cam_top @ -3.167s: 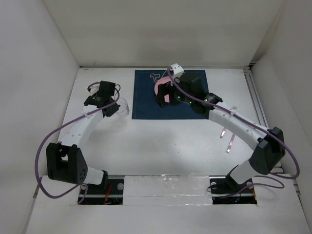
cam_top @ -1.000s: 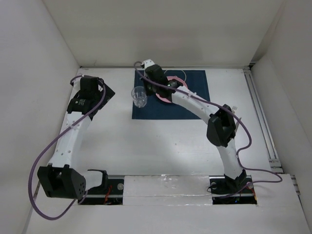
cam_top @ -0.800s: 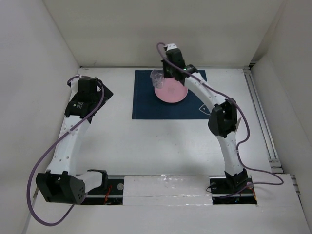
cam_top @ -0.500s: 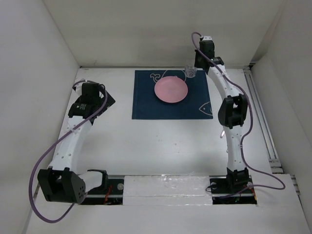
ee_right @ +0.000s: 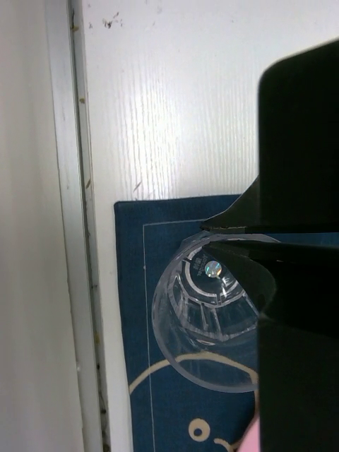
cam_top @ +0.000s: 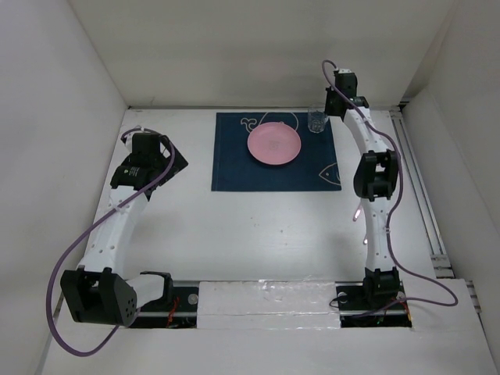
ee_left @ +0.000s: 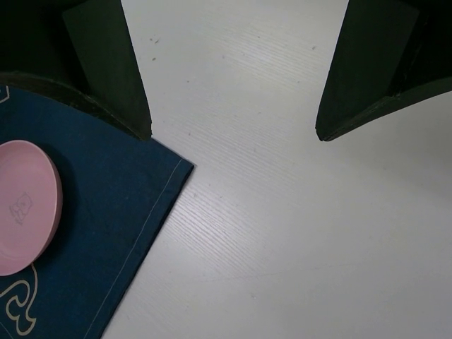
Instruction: Set the dinner table for one person
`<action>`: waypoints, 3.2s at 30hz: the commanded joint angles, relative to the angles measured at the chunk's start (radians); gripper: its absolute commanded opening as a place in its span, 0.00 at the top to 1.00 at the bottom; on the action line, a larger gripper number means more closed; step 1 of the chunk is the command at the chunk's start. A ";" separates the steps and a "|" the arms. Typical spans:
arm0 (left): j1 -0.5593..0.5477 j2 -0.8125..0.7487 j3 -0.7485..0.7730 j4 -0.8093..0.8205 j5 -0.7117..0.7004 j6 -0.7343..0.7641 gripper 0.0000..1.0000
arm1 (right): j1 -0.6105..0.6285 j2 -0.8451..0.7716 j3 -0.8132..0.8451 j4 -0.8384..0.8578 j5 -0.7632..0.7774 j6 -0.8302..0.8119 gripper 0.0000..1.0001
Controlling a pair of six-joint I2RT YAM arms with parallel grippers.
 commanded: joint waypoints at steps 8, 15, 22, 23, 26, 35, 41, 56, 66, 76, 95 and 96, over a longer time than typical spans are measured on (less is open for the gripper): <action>0.001 -0.007 -0.016 0.021 0.022 0.020 0.00 | 0.002 0.018 0.066 0.046 -0.069 0.001 1.00; 0.001 -0.007 -0.016 0.030 0.031 0.029 0.00 | 0.002 0.018 0.066 0.055 -0.069 0.019 0.79; 0.001 -0.016 -0.025 0.030 0.040 0.029 0.00 | 0.002 -0.092 0.055 0.036 -0.014 0.019 0.00; 0.001 -0.016 -0.025 0.030 0.040 0.029 0.00 | 0.002 -0.161 0.025 0.027 0.009 0.019 0.00; 0.001 -0.034 -0.025 0.030 0.040 0.029 0.00 | 0.002 -0.339 -0.053 0.027 0.101 0.019 0.00; -0.034 -0.011 0.031 -0.048 -0.061 0.088 0.00 | -0.070 -0.939 -0.837 0.136 0.033 0.125 0.00; -0.034 -0.135 -0.063 0.005 -0.029 0.078 0.00 | -0.072 -1.205 -1.164 0.069 0.079 0.200 0.00; -0.034 -0.083 -0.052 -0.013 0.035 0.063 0.00 | -0.293 -1.452 -1.614 -0.160 -0.068 0.424 0.02; -0.034 -0.093 -0.052 -0.013 0.045 0.073 0.00 | -0.329 -1.334 -1.660 -0.217 -0.046 0.367 0.06; -0.034 -0.083 -0.043 -0.013 0.054 0.073 0.00 | -0.339 -1.142 -1.660 -0.198 -0.036 0.357 0.09; -0.034 -0.045 -0.034 -0.013 0.054 0.082 0.00 | -0.423 -0.970 -1.672 -0.122 -0.097 0.286 0.68; -0.034 -0.045 -0.025 -0.013 0.054 0.082 0.00 | -0.423 -0.961 -1.672 -0.113 -0.114 0.286 0.75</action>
